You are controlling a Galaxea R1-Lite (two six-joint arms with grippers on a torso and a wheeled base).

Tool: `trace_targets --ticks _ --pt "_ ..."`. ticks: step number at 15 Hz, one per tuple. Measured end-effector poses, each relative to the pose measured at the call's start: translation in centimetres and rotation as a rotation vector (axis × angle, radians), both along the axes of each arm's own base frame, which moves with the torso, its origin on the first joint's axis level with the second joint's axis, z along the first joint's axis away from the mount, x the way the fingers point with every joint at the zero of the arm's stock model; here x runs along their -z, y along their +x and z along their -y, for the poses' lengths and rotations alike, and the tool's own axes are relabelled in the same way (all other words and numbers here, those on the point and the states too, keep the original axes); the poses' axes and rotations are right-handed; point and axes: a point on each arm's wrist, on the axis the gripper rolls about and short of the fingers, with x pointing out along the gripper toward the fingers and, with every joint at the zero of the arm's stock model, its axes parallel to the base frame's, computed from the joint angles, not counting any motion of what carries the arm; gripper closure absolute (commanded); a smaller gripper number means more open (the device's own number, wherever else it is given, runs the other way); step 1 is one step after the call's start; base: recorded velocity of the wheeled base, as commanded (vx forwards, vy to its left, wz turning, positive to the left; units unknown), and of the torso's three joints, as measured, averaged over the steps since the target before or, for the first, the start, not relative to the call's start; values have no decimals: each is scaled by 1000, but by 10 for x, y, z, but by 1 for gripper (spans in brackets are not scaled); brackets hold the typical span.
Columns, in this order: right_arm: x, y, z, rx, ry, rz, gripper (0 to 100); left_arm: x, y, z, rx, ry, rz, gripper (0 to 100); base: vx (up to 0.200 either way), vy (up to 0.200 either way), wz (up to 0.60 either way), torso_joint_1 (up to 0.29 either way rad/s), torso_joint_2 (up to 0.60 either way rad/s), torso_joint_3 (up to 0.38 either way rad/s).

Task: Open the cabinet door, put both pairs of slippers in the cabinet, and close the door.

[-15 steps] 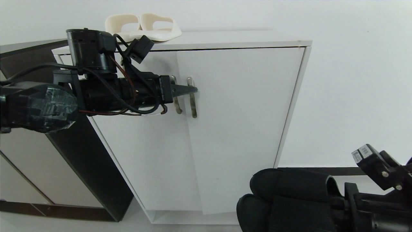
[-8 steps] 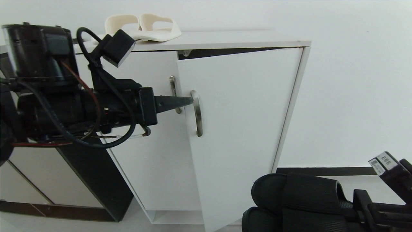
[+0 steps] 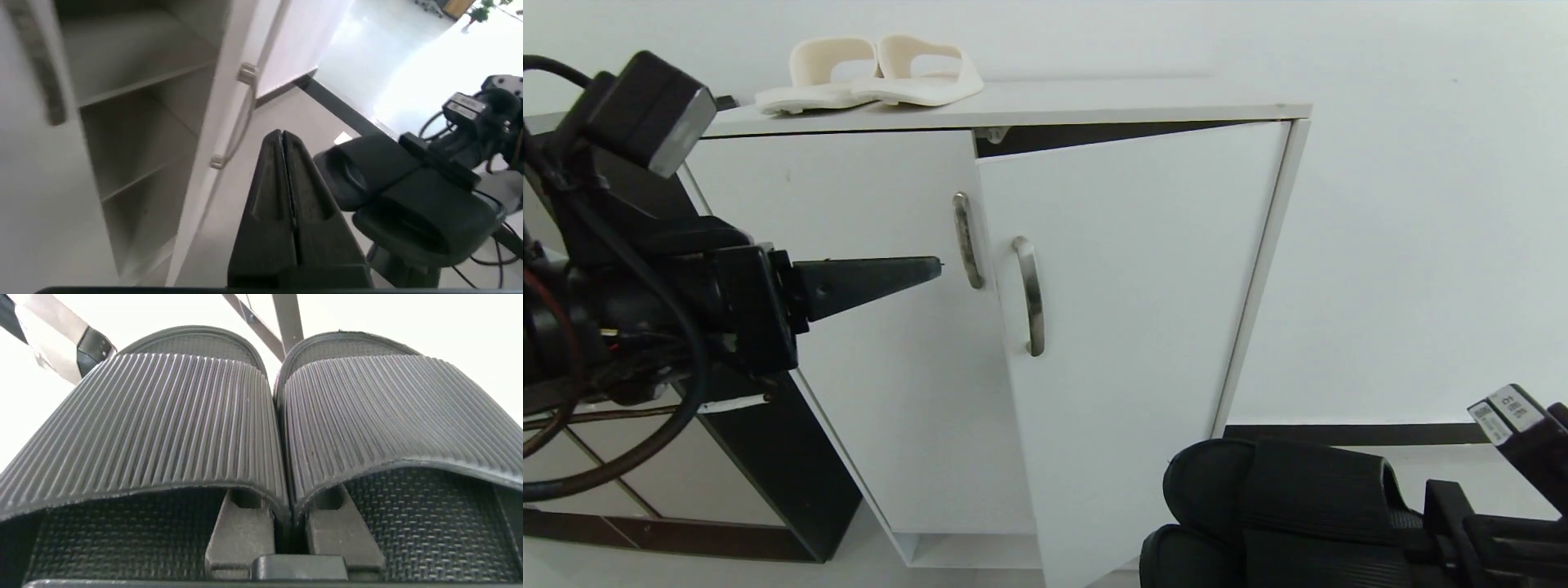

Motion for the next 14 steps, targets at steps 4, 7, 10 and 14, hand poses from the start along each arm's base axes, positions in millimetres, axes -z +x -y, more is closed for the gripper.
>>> trace_targets --ticks 4,7,10,14 --pt "0 -1 1 0 0 1 100 -10 22 4 -26 -55 62 100 0 0 0 0 0 0" --pt "0 -1 1 0 1 3 100 -12 55 13 -41 -83 86 100 0 0 0 0 0 0" --pt "0 -1 2 1 3 4 100 -10 83 17 -65 -85 74 100 0 0 0 0 0 0" --pt "-1 -2 2 -1 4 6 100 -4 101 22 -68 -81 56 100 0 0 0 0 0 0"
